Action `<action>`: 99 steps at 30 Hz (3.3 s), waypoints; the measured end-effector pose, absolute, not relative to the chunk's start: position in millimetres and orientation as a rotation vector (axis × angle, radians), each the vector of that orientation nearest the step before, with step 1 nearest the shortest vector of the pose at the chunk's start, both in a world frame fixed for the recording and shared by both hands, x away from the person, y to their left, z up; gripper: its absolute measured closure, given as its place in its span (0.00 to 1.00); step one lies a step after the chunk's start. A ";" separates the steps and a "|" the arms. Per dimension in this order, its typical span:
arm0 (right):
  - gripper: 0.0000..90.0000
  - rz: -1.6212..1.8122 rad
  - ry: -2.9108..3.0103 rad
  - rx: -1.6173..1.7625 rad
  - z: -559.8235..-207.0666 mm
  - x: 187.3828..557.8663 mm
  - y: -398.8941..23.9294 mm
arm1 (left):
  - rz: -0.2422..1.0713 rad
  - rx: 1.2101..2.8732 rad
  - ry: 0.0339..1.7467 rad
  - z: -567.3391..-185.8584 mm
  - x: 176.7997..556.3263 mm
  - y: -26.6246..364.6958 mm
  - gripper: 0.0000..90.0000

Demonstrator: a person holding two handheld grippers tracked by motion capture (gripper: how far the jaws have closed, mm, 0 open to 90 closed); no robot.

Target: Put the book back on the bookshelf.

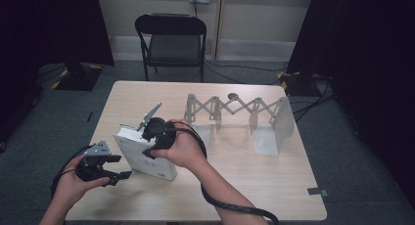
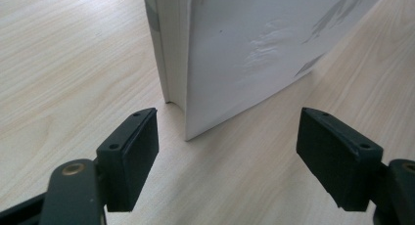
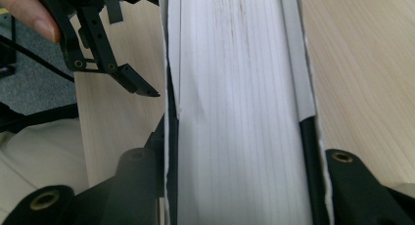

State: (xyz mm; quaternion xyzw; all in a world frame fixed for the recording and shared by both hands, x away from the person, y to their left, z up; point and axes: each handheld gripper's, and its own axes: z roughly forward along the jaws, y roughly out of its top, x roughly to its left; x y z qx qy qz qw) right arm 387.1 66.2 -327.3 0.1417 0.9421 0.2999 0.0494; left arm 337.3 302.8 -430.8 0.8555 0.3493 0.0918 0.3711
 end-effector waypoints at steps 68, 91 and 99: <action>0.59 0.894 2.866 0.480 -312.7 375.9 32.7 | 0.216 2.181 0.893 -443.9 339.4 297.8 0.20; 0.59 0.855 2.854 0.595 -305.5 372.6 -16.7 | 0.233 2.223 0.862 -466.1 347.4 278.9 0.19; 0.59 0.847 2.836 0.633 -303.6 371.8 -30.4 | 0.215 2.231 0.868 -473.9 352.0 274.5 0.19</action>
